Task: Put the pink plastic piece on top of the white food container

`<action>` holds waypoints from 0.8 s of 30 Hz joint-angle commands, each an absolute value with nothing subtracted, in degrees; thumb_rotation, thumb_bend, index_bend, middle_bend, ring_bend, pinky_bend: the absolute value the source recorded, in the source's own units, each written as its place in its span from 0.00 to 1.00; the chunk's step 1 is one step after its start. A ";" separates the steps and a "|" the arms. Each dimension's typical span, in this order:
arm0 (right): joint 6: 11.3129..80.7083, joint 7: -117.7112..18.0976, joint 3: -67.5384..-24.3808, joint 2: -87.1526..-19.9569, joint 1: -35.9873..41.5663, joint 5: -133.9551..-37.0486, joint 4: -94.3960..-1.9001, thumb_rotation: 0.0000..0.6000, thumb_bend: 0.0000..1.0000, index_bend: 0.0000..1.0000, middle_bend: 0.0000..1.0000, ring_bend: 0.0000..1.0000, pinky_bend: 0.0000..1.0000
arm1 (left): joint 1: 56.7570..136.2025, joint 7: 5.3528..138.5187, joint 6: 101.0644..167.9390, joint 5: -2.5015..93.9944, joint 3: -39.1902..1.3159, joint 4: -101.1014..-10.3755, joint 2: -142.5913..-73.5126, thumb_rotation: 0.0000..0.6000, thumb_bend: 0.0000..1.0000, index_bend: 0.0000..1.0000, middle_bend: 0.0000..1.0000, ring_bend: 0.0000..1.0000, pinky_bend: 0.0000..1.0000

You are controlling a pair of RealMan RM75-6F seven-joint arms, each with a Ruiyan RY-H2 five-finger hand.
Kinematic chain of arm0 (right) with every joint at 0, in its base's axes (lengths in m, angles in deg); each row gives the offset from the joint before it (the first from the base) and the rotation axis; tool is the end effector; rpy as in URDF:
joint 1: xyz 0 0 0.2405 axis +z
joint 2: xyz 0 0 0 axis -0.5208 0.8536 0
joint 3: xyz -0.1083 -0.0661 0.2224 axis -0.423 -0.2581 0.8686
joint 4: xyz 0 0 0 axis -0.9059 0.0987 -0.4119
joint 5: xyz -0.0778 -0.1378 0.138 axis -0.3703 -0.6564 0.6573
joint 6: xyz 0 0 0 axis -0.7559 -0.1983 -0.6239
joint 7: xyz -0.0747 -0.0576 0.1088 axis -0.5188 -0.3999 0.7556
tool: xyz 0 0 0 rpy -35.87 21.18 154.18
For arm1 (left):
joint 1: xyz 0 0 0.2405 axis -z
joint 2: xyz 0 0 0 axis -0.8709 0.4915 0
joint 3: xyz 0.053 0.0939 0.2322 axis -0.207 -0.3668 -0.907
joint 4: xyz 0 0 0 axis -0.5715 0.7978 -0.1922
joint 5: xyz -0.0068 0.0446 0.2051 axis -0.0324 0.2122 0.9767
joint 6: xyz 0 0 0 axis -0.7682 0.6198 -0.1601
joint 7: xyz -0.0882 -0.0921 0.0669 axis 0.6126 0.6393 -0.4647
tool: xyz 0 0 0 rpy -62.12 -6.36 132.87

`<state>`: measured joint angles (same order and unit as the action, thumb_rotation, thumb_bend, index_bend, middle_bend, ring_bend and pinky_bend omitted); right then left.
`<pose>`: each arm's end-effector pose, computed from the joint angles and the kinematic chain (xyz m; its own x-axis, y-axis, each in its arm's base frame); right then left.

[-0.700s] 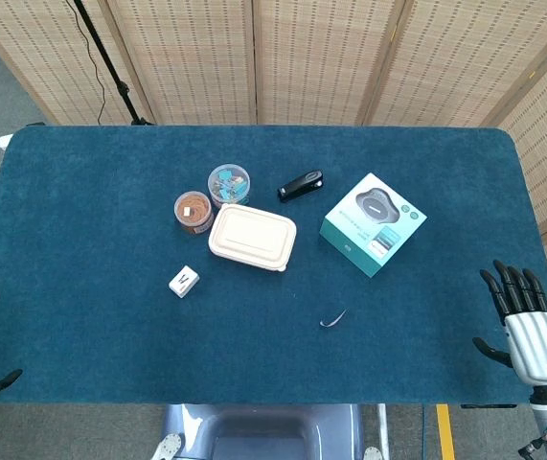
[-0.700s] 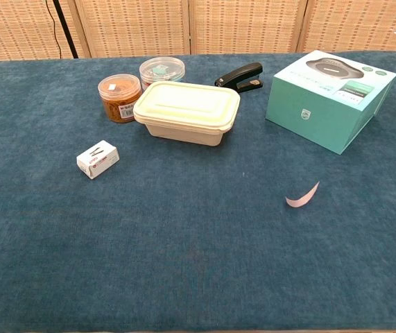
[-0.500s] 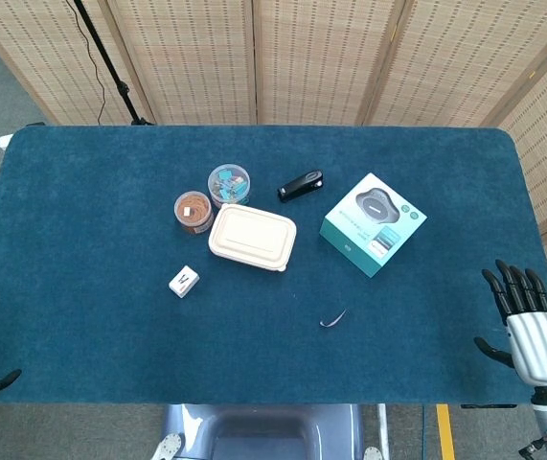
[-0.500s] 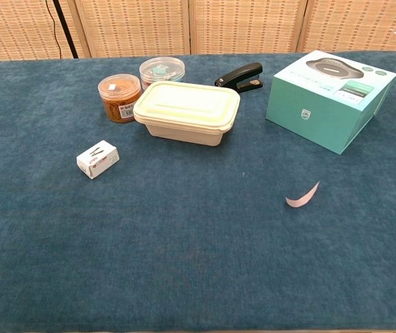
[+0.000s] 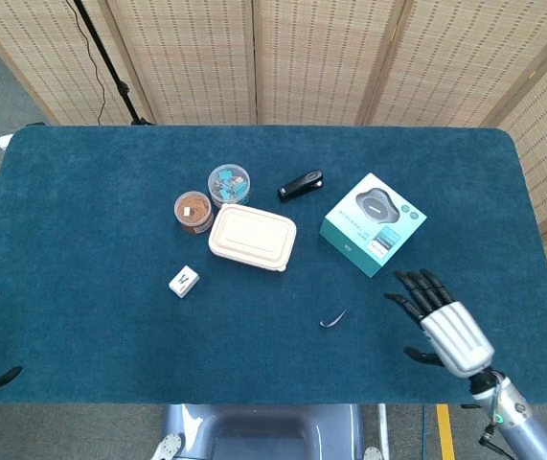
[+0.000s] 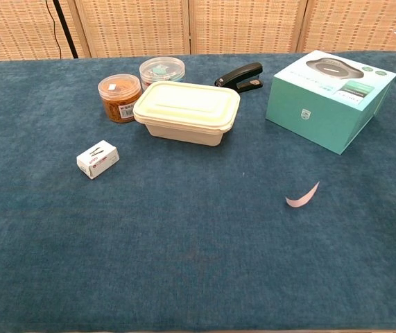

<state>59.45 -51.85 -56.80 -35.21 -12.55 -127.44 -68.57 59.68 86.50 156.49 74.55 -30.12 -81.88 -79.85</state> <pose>-0.2245 -0.2176 0.1091 0.4483 -0.0772 0.8905 -0.7732 -0.5333 0.3431 -0.3132 0.1275 0.1851 0.2062 0.1137 0.9719 0.9756 0.0526 -0.2131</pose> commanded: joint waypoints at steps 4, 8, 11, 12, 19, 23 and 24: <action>50.19 -51.17 -55.80 -39.59 -4.90 -130.19 -67.15 1.00 0.29 0.24 0.00 0.00 0.00 | 59.53 87.40 156.69 74.14 -30.02 -81.79 -79.51 1.00 0.00 0.00 0.00 0.00 0.00; 49.16 -53.81 -54.90 -39.18 -3.92 -129.15 -68.89 1.00 0.29 0.25 0.00 0.00 0.00 | 59.30 89.44 157.19 73.90 -29.87 -81.16 -79.03 1.00 0.00 0.00 0.00 0.00 0.00; 48.51 -57.04 -55.19 -38.30 -3.83 -128.99 -70.30 1.00 0.29 0.25 0.00 0.00 0.00 | 59.46 91.52 156.67 72.93 -29.55 -80.29 -78.60 1.00 0.00 0.00 0.00 0.00 0.00; 47.63 -57.39 -55.36 -38.48 -3.52 -128.65 -70.26 1.00 0.29 0.26 0.00 0.00 0.00 | 59.42 91.88 156.70 73.12 -29.64 -80.15 -78.53 1.00 0.00 0.00 0.00 0.00 0.00; 43.04 -60.25 -54.93 -42.69 -0.84 -126.36 -66.29 1.00 0.33 0.31 0.00 0.00 0.00 | 59.03 92.78 157.50 74.42 -30.14 -79.67 -78.43 1.00 0.00 0.00 0.00 0.00 0.00; 41.38 -60.68 -54.41 -44.83 0.48 -124.70 -64.08 1.00 0.39 0.33 0.00 0.00 0.00 | 58.94 92.84 157.69 74.42 -30.11 -79.75 -78.41 1.00 0.00 0.00 0.00 0.00 0.00; 41.11 -61.10 -54.27 -45.27 0.82 -124.41 -63.57 1.00 0.39 0.33 0.00 0.00 0.00 | 58.92 92.73 157.72 74.32 -30.06 -79.77 -78.45 1.00 0.00 0.00 0.00 0.00 0.00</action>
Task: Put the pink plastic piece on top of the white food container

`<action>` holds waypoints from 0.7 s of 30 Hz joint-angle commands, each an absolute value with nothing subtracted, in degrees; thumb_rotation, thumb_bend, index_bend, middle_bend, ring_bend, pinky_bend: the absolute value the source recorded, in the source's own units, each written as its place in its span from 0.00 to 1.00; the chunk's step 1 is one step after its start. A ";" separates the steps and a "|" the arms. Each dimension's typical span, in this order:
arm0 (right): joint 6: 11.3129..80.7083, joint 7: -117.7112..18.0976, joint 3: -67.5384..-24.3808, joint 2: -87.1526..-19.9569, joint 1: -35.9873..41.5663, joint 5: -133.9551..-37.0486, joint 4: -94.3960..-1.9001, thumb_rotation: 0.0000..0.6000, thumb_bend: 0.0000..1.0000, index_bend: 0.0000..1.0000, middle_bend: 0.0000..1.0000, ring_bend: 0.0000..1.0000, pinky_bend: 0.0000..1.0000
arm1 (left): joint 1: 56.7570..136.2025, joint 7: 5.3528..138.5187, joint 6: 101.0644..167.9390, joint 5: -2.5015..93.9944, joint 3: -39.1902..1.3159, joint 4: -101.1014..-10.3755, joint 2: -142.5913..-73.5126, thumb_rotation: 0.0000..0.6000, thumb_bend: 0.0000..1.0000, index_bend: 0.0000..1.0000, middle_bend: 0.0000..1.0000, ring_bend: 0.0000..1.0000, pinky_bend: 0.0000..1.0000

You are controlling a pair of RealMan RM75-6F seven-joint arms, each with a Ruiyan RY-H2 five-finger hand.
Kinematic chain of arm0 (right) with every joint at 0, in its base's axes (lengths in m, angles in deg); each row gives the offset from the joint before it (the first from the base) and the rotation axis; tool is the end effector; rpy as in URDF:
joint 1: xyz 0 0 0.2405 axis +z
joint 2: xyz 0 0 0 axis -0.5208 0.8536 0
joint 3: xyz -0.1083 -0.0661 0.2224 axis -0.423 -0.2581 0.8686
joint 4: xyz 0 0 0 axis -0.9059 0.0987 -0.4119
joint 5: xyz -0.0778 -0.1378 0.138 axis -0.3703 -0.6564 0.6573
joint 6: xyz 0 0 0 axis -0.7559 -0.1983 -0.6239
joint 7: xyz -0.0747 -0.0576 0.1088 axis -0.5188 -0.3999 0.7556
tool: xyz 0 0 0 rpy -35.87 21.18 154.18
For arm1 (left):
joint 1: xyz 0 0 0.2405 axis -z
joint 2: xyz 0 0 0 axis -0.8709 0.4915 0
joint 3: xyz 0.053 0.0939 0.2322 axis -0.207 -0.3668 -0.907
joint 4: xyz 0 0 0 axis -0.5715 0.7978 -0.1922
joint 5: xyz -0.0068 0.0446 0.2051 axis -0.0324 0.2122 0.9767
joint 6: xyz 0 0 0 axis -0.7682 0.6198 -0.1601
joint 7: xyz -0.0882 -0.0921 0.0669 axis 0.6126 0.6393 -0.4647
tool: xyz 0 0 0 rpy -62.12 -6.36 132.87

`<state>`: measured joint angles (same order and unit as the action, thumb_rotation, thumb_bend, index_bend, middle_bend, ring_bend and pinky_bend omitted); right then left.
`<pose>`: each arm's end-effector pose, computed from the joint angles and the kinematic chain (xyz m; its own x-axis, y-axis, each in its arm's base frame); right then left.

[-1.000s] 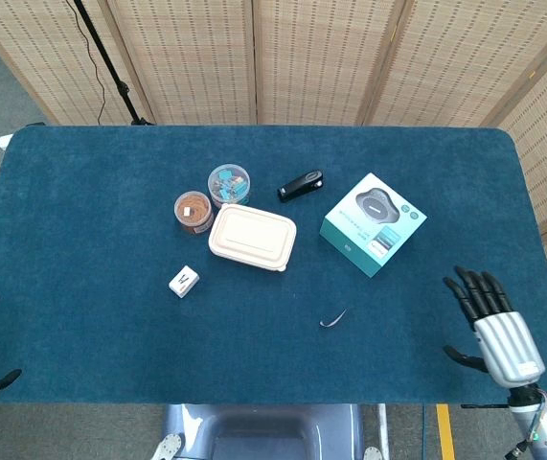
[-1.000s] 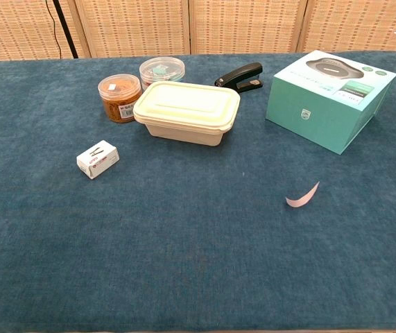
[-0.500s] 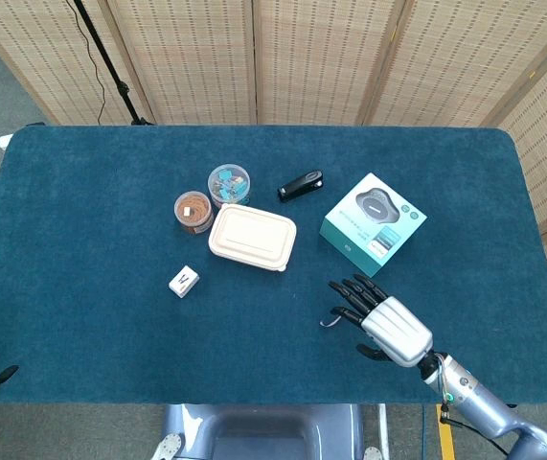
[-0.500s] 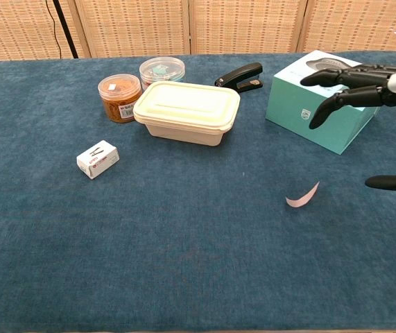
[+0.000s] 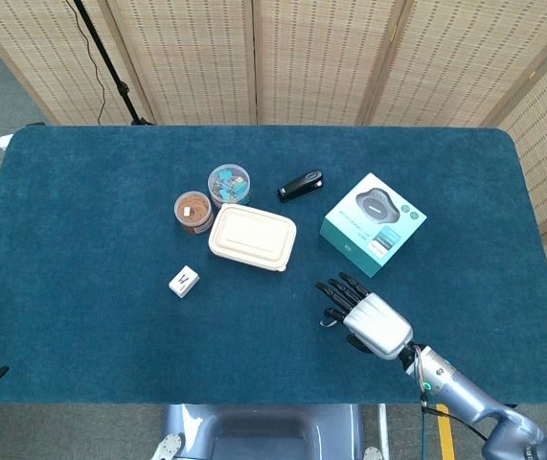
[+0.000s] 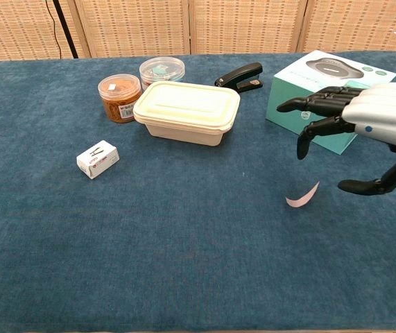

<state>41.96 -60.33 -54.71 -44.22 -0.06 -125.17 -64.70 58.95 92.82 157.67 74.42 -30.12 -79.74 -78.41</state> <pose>-0.1832 -0.2626 0.0352 0.6305 -0.1154 0.7676 -0.5996 -0.7004 0.3872 -0.3221 0.1236 0.1996 0.1594 0.0912 0.9830 0.9836 0.0705 -0.1661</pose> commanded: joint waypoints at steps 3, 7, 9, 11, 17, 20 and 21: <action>40.13 -62.63 -54.05 -46.28 1.85 -123.98 -62.26 1.00 0.39 0.34 0.00 0.00 0.00 | 59.02 92.56 157.40 74.21 -30.10 -79.93 -78.43 1.00 0.00 0.00 0.00 0.00 0.00; 38.55 -64.26 -54.15 -47.03 2.93 -123.09 -60.52 1.00 0.40 0.34 0.00 0.00 0.00 | 59.06 92.33 157.22 74.22 -30.16 -80.03 -78.41 1.00 0.00 0.00 0.00 0.00 0.00; 38.11 -64.69 -54.36 -47.16 3.23 -122.77 -59.78 1.00 0.40 0.35 0.00 0.00 0.00 | 59.03 92.38 157.25 74.21 -30.17 -80.01 -78.41 1.00 0.00 0.00 0.00 0.00 0.00; 37.82 -65.10 -54.58 -47.30 3.43 -122.46 -58.86 1.00 0.40 0.35 0.00 0.00 0.00 | 59.04 92.25 157.19 74.12 -30.14 -80.01 -78.46 1.00 0.00 0.00 0.00 0.00 0.00; 36.88 -65.43 -55.11 -48.23 3.93 -121.05 -57.01 1.00 0.40 0.36 0.00 0.00 0.00 | 59.22 91.72 156.82 74.44 -30.32 -80.21 -78.53 1.00 0.00 0.00 0.00 0.00 0.00; 36.52 -65.62 -55.49 -49.28 4.26 -120.59 -55.92 1.00 0.40 0.37 0.00 0.00 0.00 | 59.32 91.47 156.50 74.48 -30.44 -80.36 -78.55 1.00 0.00 0.00 0.00 0.00 0.00; 36.49 -65.74 -55.59 -49.57 4.30 -120.45 -55.60 1.00 0.40 0.38 0.00 0.00 0.00 | 59.33 91.50 156.47 74.54 -30.49 -80.36 -78.53 1.00 0.00 0.00 0.00 0.00 0.00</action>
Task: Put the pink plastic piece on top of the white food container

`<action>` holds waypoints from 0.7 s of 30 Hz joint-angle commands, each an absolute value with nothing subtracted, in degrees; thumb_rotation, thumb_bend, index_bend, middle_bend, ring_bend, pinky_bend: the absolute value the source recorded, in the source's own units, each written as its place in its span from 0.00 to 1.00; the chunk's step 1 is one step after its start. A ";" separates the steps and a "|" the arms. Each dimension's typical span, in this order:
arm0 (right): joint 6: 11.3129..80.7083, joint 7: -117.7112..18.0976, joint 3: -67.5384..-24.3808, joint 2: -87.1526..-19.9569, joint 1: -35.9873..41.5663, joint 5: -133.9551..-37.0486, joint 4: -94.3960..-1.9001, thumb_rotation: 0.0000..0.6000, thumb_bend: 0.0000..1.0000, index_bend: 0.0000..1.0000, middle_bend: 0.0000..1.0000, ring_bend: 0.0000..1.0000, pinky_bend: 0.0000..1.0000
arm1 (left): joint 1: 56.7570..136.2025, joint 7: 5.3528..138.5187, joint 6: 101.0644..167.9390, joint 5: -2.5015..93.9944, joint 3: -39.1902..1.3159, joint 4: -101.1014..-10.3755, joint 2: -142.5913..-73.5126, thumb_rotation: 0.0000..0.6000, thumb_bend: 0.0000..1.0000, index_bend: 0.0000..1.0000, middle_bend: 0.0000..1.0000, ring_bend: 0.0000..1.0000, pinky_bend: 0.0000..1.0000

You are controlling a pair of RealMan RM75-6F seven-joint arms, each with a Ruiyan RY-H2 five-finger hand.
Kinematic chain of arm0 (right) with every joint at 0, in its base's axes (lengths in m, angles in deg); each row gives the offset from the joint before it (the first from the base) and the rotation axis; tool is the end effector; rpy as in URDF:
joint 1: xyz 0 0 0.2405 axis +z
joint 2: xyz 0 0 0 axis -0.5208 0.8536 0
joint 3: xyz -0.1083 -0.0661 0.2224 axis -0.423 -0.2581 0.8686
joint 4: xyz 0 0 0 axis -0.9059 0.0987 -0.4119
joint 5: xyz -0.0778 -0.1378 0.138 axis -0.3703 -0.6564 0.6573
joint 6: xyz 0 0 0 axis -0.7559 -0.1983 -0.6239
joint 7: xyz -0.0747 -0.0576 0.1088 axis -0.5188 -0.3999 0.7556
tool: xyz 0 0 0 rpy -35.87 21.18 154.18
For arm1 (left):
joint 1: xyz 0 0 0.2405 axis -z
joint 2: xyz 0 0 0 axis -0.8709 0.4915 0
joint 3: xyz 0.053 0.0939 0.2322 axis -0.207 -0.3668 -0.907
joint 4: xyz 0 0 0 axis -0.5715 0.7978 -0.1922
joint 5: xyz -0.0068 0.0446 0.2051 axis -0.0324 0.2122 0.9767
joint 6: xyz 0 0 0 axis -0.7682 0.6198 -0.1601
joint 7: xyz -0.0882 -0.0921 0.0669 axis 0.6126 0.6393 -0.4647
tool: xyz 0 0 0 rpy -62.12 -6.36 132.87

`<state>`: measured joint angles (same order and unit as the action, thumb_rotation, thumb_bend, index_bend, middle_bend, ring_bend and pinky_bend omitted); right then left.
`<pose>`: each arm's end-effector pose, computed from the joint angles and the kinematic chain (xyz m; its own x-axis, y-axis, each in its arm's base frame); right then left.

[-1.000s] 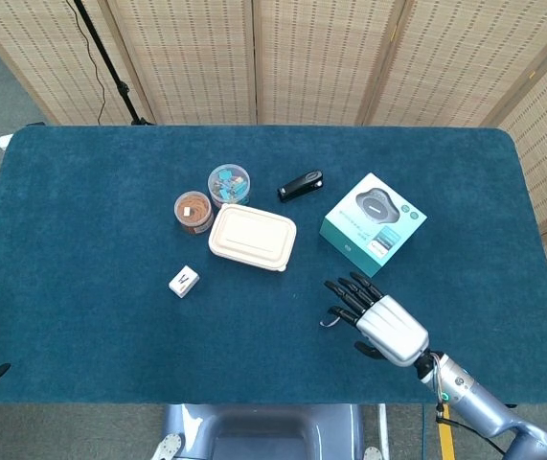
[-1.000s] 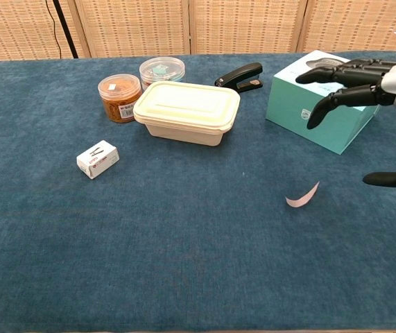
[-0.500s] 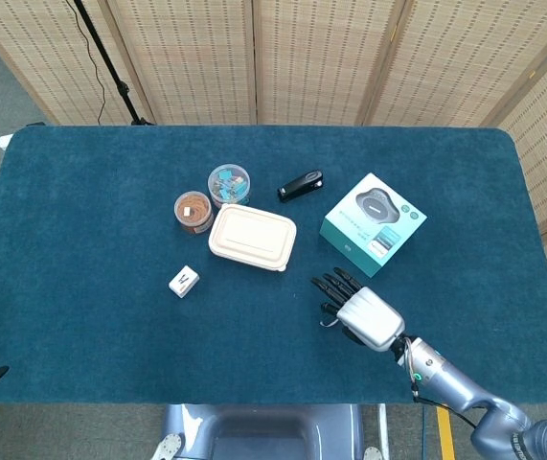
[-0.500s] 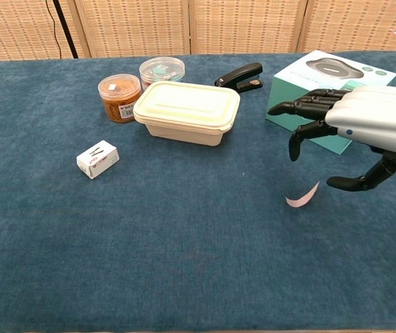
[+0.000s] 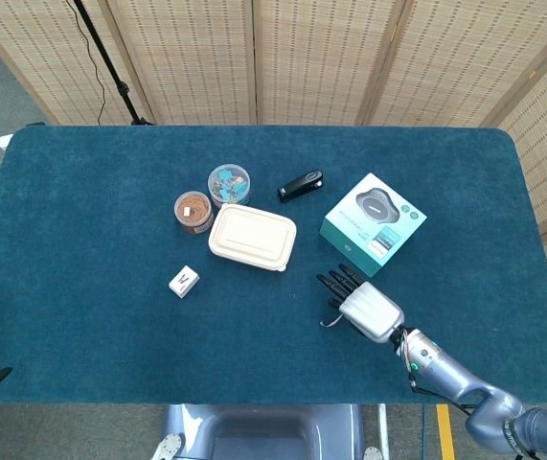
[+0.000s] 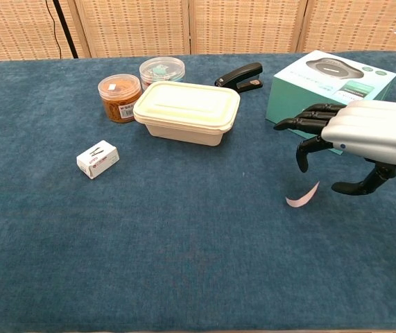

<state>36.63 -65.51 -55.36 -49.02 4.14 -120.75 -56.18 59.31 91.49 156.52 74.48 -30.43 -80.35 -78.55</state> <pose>-0.1986 -0.2900 0.0094 0.7542 -0.0887 0.6506 -0.5122 -0.6995 0.4984 -0.3209 0.1241 0.1946 0.1680 0.1151 0.9791 0.9817 0.0707 -0.1767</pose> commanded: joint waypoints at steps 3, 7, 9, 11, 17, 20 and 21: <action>36.38 -65.95 -55.81 -50.14 4.42 -120.08 -54.91 1.00 0.40 0.39 0.00 0.00 0.00 | 59.30 91.66 156.55 74.68 -30.55 -80.31 -78.48 1.00 0.00 0.00 0.00 0.00 0.00; 35.83 -66.54 -56.02 -51.12 4.67 -119.05 -53.58 1.00 0.40 0.40 0.00 0.00 0.00 | 59.39 91.85 156.38 74.54 -30.52 -80.20 -78.46 1.00 0.00 0.00 0.00 0.00 0.00; 35.43 -66.76 -56.11 -51.62 4.84 -118.50 -53.07 1.00 0.40 0.41 0.00 0.00 0.00 | 59.49 91.83 156.17 74.52 -30.53 -80.15 -78.42 1.00 0.00 0.00 0.00 0.00 0.00; 35.30 -66.91 -56.25 -52.03 4.97 -118.20 -52.68 1.00 0.40 0.41 0.00 0.00 0.00 | 59.52 91.72 156.15 74.54 -30.54 -80.20 -78.43 1.00 0.00 0.00 0.00 0.00 0.00; 35.17 -66.76 -56.53 -52.98 5.31 -117.60 -51.68 1.00 0.40 0.42 0.00 0.00 0.00 | 59.60 91.49 155.94 74.34 -30.52 -80.32 -78.52 1.00 0.00 0.00 0.00 0.00 0.00; 35.17 -66.62 -56.62 -53.29 5.51 -117.32 -51.19 1.00 0.40 0.43 0.00 0.00 0.00 | 59.65 91.28 155.81 74.24 -30.51 -80.41 -78.55 1.00 0.00 0.00 0.00 0.00 0.00; 35.10 -66.64 -56.63 -53.36 5.58 -117.20 -51.03 1.00 0.40 0.43 0.00 0.00 0.00 | 59.67 91.21 155.78 74.22 -30.50 -80.45 -78.54 1.00 0.00 0.00 0.00 0.00 0.00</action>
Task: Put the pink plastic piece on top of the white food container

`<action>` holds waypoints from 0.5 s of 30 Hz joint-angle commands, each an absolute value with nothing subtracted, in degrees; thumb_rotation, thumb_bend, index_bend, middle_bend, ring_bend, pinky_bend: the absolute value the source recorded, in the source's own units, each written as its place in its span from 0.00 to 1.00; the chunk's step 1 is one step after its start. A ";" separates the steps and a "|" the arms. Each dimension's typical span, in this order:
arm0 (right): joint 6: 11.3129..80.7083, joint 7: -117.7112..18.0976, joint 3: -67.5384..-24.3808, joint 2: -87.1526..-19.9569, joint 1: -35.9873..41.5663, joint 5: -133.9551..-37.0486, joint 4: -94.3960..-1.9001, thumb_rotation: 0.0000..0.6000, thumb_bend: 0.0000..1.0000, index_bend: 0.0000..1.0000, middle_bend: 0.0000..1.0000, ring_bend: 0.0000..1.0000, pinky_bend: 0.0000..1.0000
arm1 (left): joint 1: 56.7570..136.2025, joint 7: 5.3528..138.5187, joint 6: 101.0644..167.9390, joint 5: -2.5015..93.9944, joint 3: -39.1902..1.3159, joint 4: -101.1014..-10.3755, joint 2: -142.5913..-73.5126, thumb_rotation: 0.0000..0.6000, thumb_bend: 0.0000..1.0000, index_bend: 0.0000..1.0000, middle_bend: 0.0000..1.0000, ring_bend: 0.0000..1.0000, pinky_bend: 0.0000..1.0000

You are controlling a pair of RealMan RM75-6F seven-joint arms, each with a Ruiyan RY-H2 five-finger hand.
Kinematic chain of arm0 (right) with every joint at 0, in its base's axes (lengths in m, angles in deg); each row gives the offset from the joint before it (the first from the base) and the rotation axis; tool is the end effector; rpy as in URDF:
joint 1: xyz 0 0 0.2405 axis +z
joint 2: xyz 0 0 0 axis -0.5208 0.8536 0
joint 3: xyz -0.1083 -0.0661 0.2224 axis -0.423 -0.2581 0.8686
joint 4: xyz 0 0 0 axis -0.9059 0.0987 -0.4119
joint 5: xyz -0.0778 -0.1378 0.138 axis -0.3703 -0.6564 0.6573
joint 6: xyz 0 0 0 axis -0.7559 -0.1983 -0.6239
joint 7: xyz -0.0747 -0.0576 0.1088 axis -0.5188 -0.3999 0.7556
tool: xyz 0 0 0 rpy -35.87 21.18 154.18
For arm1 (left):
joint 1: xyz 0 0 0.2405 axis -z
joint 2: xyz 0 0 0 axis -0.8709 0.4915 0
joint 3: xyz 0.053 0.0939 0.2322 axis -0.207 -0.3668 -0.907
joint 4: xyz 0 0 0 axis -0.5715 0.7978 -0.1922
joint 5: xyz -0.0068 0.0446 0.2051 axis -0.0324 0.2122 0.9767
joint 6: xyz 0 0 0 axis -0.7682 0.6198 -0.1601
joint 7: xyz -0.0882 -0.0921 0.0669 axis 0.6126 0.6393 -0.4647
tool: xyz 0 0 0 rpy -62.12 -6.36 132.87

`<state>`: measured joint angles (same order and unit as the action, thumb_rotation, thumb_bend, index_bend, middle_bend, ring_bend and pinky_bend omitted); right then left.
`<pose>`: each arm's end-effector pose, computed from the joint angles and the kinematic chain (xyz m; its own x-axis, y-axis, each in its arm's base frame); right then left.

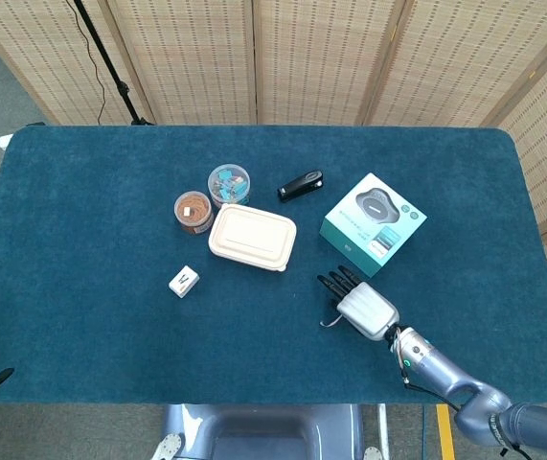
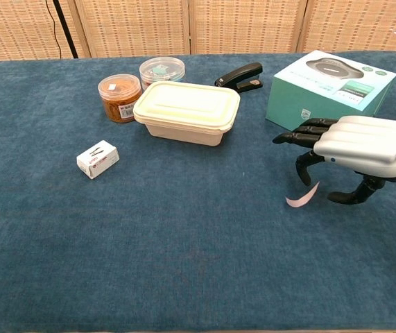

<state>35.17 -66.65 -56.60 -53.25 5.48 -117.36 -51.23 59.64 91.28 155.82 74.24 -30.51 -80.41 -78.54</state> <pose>-0.2082 -0.2972 -0.0112 0.7772 -0.1166 0.6183 -0.5139 -0.6846 0.5169 -0.3214 0.1254 0.1931 0.1701 0.1256 0.9774 0.9809 0.0731 -0.1801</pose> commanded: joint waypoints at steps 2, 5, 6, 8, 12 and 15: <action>34.83 -66.67 -56.70 -53.54 5.72 -116.81 -50.61 1.00 0.40 0.44 0.00 0.00 0.00 | 59.71 91.08 155.67 74.18 -30.51 -80.51 -78.55 1.00 0.00 0.00 0.00 0.00 0.00; 34.75 -66.66 -56.91 -53.76 5.79 -116.49 -50.06 1.00 0.40 0.45 0.00 0.00 0.00 | 59.70 91.19 155.67 74.19 -30.54 -80.48 -78.56 1.00 0.00 0.00 0.00 0.00 0.00; 34.83 -66.67 -57.01 -53.83 5.81 -116.49 -49.85 1.00 0.40 0.45 0.00 0.00 0.00 | 59.69 91.24 155.70 74.13 -30.51 -80.47 -78.57 1.00 0.00 0.00 0.00 0.00 0.00; 34.96 -66.57 -57.07 -53.95 5.84 -116.33 -49.66 1.00 0.40 0.46 0.00 0.00 0.00 | 59.71 91.23 155.65 74.05 -30.49 -80.50 -78.57 1.00 0.00 0.00 0.00 0.00 0.00; 35.10 -66.46 -57.10 -54.10 5.90 -116.11 -49.55 1.00 0.40 0.48 0.00 0.00 0.00 | 59.75 91.17 155.57 74.10 -30.53 -80.57 -78.53 1.00 0.00 0.00 0.00 0.00 0.00; 35.11 -66.35 -57.17 -54.22 5.98 -115.99 -49.59 1.00 0.40 0.49 0.00 0.00 0.00 | 59.75 91.02 155.57 74.13 -30.55 -80.63 -78.53 1.00 0.00 0.00 0.00 0.00 0.00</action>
<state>35.11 -66.36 -57.18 -54.21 5.98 -116.00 -49.58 59.76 91.02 155.57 74.12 -30.54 -80.64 -78.52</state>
